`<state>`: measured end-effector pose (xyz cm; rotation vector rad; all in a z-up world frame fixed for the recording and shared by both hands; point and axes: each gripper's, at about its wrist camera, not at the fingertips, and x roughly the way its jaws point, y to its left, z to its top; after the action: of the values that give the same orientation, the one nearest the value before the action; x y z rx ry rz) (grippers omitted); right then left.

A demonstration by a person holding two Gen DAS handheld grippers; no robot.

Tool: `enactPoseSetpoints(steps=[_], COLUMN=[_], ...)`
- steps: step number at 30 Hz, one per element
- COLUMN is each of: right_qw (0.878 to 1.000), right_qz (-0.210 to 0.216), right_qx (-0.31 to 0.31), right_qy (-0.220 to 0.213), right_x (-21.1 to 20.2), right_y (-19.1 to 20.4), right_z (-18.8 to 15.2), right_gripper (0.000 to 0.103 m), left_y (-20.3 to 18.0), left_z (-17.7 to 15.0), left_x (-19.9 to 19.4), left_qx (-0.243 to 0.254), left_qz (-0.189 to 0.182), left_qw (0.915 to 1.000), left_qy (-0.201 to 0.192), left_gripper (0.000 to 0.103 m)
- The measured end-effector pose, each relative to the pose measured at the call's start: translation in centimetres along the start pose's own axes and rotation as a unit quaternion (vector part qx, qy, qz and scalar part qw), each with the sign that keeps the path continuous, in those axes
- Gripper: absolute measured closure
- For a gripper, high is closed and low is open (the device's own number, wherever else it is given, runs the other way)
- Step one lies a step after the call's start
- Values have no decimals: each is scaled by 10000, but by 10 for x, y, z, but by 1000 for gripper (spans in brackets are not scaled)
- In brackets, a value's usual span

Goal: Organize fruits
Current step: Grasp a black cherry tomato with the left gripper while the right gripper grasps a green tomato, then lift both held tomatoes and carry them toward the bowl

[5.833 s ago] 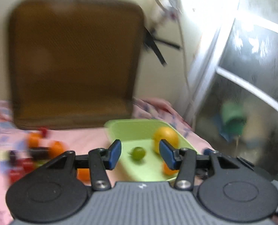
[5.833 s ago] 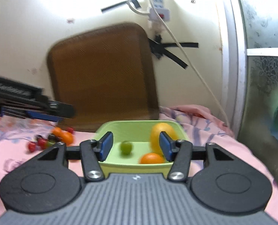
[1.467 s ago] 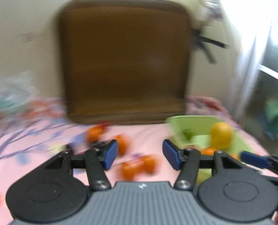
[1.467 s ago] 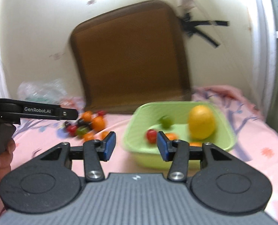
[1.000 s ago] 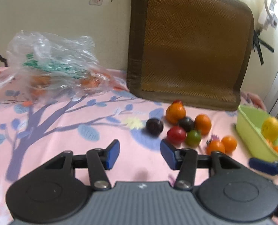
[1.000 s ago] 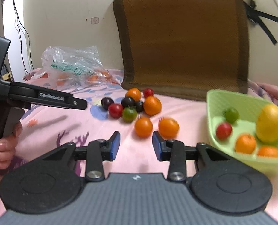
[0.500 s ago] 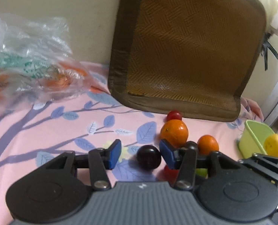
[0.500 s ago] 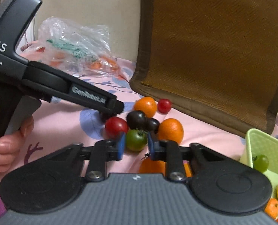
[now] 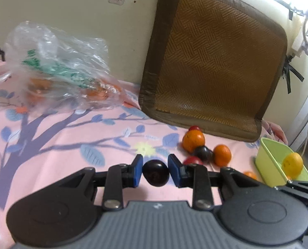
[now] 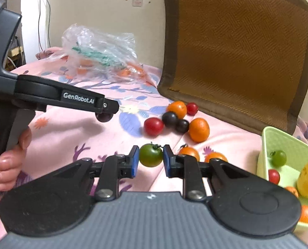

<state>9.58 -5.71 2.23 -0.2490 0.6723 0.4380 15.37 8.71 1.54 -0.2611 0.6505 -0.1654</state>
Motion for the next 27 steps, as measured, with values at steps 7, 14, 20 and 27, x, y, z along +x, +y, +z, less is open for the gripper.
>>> enactPoseSetpoints(steps=[7,14,20,27], right_qw=[9999,9998,9995,9958], right_qz=[1,-73,-166,-230], right_qx=[36,139,254,866], right_qy=[121,119,73,-173], right_x=[-15,-31,-45,-76], right_y=[4,0,-7,-31], right_z=[-11,-21,-31,-67], right_gripper=[76,76,76,76], left_y=[-10,-28,-44,-75], left_z=[-26,-49,-64,-85], left_x=[-28,-43,-51,-61], left_qx=[53,238,369,633], left_qz=[-63,-197,-292,-602], left_qw=[10000,9994,9985,9955], left_qy=[56,176,264,355], left_gripper=[76,76,76,76])
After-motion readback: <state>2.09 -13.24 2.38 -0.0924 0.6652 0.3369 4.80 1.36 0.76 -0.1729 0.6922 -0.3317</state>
